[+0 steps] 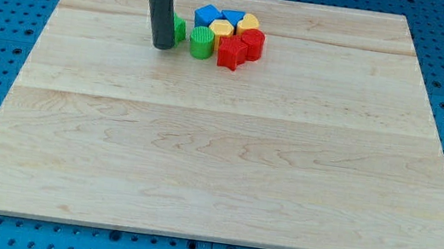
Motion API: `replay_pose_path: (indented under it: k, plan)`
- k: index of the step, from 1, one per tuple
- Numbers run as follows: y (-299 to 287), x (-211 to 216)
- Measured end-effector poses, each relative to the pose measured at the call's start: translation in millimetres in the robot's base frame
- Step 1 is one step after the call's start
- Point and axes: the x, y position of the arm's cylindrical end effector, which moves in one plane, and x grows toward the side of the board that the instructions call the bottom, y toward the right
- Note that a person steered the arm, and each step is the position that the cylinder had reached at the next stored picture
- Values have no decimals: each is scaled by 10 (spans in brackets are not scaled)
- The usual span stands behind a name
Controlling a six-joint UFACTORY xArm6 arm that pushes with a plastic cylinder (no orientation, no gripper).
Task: Move the green star towards group of blocks
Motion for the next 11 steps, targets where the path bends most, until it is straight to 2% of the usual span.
replay_pose_path:
  k: [2,3,6,10,11]
  plan:
    - [-650,-93]
    - [-666,-201]
    - [-256,-523]
    - [200,-556]
    - [157,-622]
